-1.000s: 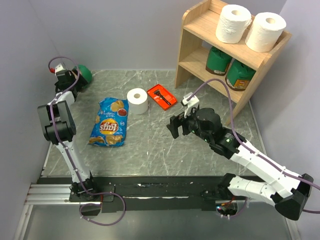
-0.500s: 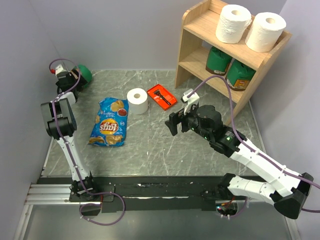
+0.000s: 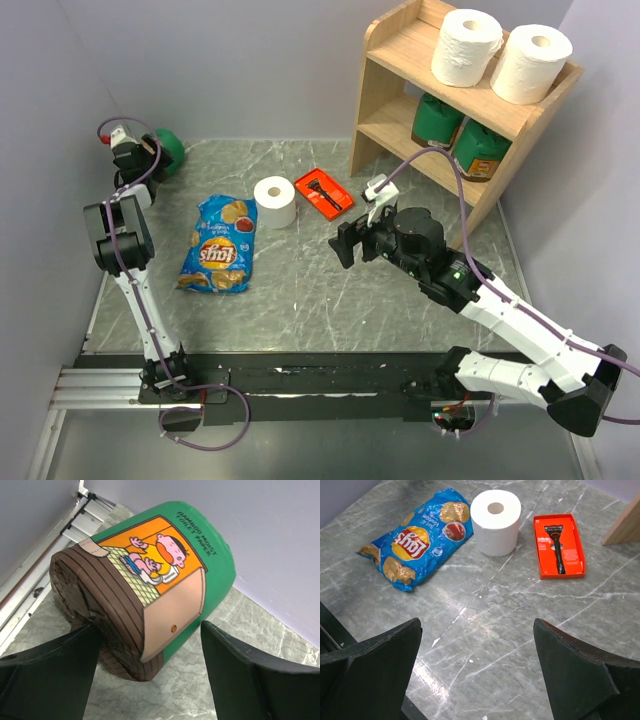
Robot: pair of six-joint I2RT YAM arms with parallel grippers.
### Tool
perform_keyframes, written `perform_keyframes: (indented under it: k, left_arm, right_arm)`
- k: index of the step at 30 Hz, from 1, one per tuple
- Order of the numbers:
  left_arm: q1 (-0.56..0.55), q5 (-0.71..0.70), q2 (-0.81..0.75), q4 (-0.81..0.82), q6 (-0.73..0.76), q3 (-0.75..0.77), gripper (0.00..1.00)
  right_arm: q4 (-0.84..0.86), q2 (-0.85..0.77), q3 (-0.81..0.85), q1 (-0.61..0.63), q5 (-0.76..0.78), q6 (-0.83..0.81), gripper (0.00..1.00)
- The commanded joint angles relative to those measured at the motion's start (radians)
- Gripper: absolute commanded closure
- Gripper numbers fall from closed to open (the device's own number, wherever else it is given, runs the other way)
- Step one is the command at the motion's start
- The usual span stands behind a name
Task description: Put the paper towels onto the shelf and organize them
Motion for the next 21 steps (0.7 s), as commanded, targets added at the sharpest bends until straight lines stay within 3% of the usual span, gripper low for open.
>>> perform_keyframes:
  k: [1, 7, 21]
  left_arm:
    - [0.006, 0.038, 0.012, 0.093, -0.024, 0.028, 0.19]
    - [0.004, 0.066, -0.009, 0.138, -0.023, 0.000, 0.36]
    - [0.004, 0.224, -0.181, 0.169, -0.057, -0.132, 0.43]
  right_arm:
    - [0.030, 0.002, 0.053, 0.004, 0.024, -0.015, 0.00]
    - [0.042, 0.014, 0.052, 0.004, 0.027, -0.014, 0.00]
    - [0.002, -0.022, 0.024, 0.004, 0.072, 0.003, 0.00]
